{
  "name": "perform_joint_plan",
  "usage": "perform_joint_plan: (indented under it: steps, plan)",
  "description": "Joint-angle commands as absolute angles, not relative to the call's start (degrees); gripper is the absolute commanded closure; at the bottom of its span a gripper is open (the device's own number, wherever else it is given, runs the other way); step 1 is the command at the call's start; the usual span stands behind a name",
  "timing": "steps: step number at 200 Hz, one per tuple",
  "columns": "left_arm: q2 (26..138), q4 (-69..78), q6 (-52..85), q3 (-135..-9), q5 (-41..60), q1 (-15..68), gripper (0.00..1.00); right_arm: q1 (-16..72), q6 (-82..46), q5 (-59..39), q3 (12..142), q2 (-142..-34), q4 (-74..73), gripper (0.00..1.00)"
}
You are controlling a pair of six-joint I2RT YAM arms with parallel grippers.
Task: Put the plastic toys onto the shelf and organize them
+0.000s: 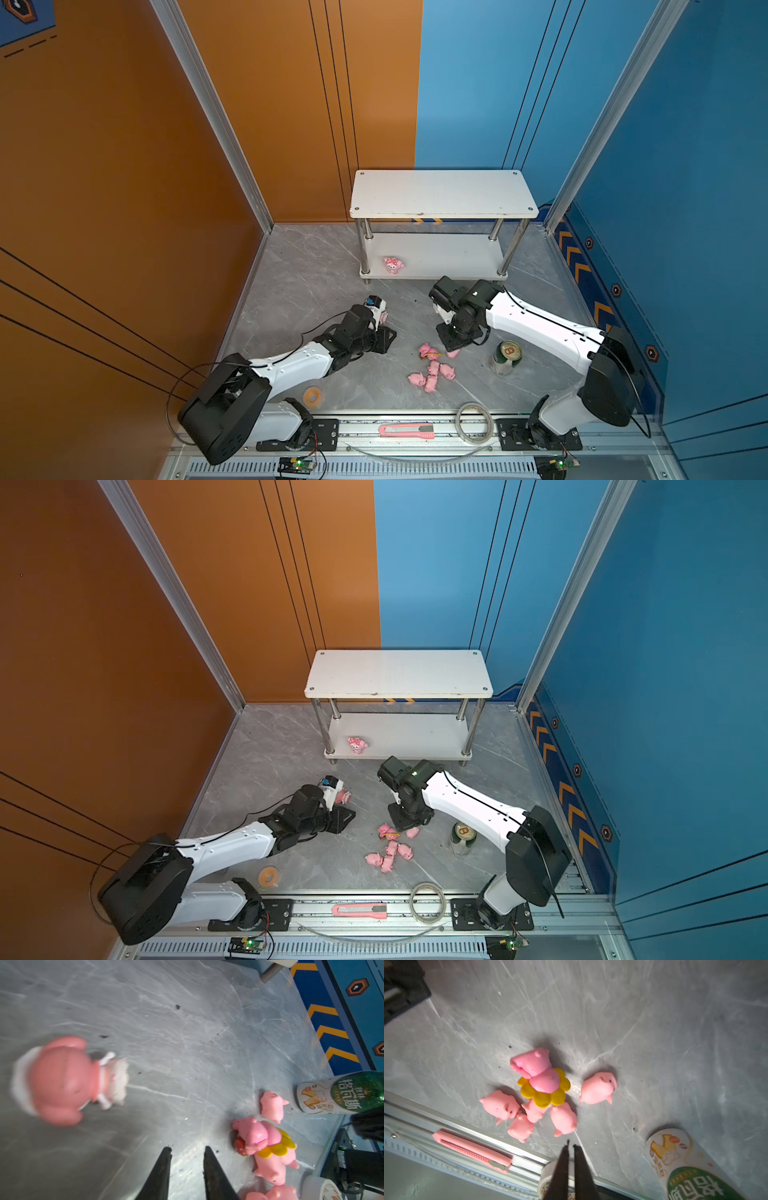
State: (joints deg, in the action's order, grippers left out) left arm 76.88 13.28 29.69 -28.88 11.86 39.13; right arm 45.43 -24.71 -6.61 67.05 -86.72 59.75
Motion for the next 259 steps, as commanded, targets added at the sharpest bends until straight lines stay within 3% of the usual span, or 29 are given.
perform_joint_plan:
  steps: [1, 46, 102, 170, 222, 235, 259]
  plan:
    - [80.42, 16.31, 29.46, -34.10, 13.14, 42.37, 0.77, 45.94, -29.87, -10.63, 61.99, -84.48, 54.00, 1.00]
    - [89.03, 22.70, 33.45, -38.63, 15.91, 46.06, 0.82, 48.10, -32.06, -14.93, 57.42, -87.43, 44.67, 1.00]
    - [96.82, 31.10, 37.96, -36.60, 18.09, 46.93, 0.85, 48.25, -31.16, -16.52, 62.66, -92.68, 41.02, 1.00]
    - [96.56, 33.46, 37.93, -29.98, 18.45, 42.48, 0.87, 49.15, -31.71, -18.04, 67.90, -97.88, 37.97, 1.00]
    - [98.40, 36.89, 37.34, -26.05, 19.56, 38.78, 0.87, 48.52, -33.35, -17.22, 65.58, -92.16, 38.10, 0.94]
    - [98.53, 38.30, 37.79, -25.43, 20.39, 37.70, 0.86, 48.35, -32.97, -16.27, 65.31, -90.54, 38.94, 0.86]
    - [96.52, 38.50, 37.73, -25.03, 20.81, 36.78, 0.85, 48.34, -28.72, -13.11, 67.11, -89.31, 43.18, 0.45]
